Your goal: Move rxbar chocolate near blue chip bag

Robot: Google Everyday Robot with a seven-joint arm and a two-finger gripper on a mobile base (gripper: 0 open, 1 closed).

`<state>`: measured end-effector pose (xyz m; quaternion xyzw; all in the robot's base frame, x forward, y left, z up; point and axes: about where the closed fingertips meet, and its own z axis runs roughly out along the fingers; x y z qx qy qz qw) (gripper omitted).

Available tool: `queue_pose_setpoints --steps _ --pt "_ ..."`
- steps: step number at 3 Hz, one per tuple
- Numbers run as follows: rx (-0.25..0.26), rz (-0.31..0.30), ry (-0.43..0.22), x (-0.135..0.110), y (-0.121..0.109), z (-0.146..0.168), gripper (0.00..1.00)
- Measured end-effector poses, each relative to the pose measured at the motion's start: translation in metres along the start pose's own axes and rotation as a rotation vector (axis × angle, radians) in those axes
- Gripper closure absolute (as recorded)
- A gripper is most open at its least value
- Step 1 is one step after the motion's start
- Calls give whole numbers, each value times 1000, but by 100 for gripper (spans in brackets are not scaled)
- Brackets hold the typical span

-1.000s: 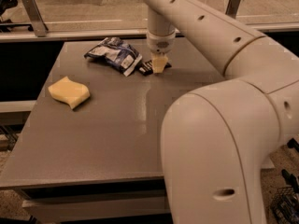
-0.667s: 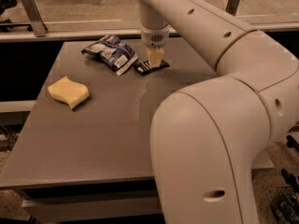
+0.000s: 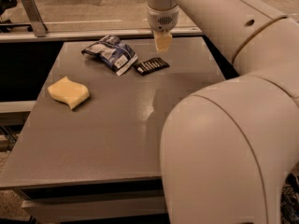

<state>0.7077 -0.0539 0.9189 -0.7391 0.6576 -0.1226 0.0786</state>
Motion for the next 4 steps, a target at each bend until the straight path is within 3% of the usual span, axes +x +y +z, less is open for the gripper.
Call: queue_pose_setpoints --steps 1,2,3,4 --pt "34 30 6 23 4 -24 100" --pt "65 61 10 40 7 -46 82" --pt "94 15 -99 44 24 -50 59" --pt "103 13 -142 47 28 -46 36"
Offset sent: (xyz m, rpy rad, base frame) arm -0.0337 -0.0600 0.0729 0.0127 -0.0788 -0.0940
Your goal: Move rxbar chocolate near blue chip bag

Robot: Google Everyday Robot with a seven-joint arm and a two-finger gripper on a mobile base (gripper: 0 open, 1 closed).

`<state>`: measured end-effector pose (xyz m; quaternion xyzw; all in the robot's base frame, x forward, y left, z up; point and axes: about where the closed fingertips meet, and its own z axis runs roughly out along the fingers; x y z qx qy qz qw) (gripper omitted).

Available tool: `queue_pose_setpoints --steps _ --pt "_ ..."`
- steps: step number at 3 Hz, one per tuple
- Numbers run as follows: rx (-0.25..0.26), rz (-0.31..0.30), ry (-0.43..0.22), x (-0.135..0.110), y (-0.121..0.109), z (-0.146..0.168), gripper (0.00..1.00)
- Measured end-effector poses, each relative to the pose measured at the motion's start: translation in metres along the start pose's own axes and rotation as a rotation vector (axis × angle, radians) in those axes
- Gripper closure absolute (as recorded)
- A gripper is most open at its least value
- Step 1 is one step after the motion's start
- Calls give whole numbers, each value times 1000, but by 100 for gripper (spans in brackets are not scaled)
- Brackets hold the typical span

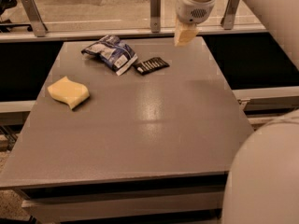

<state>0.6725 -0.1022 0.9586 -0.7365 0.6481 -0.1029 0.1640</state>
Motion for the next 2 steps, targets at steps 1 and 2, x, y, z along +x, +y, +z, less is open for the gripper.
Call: queue_pose_setpoints --steps 1,2 --pt "1 -2 -1 -1 -1 2 13" --pt "1 -2 -1 -1 -1 3 0"
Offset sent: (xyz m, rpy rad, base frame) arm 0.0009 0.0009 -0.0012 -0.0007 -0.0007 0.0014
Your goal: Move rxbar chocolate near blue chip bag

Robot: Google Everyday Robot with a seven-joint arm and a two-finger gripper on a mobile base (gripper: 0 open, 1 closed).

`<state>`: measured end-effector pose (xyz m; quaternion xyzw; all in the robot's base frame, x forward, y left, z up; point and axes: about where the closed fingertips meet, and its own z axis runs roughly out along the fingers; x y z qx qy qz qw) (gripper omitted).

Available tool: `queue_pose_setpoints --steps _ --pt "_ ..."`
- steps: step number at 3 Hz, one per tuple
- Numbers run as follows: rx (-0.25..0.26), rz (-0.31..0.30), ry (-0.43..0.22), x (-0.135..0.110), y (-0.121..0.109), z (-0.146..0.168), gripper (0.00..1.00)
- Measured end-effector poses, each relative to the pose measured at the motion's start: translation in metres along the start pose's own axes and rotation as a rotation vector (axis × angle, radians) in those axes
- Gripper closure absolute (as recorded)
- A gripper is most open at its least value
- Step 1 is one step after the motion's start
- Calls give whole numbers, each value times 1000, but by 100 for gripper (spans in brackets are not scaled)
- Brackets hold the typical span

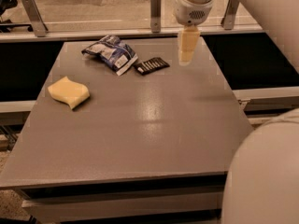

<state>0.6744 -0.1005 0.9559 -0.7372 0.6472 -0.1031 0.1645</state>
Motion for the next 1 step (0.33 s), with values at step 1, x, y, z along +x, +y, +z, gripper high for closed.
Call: queue_pose_setpoints --steps 1 --pt "0 0 0 0 0 0 0"
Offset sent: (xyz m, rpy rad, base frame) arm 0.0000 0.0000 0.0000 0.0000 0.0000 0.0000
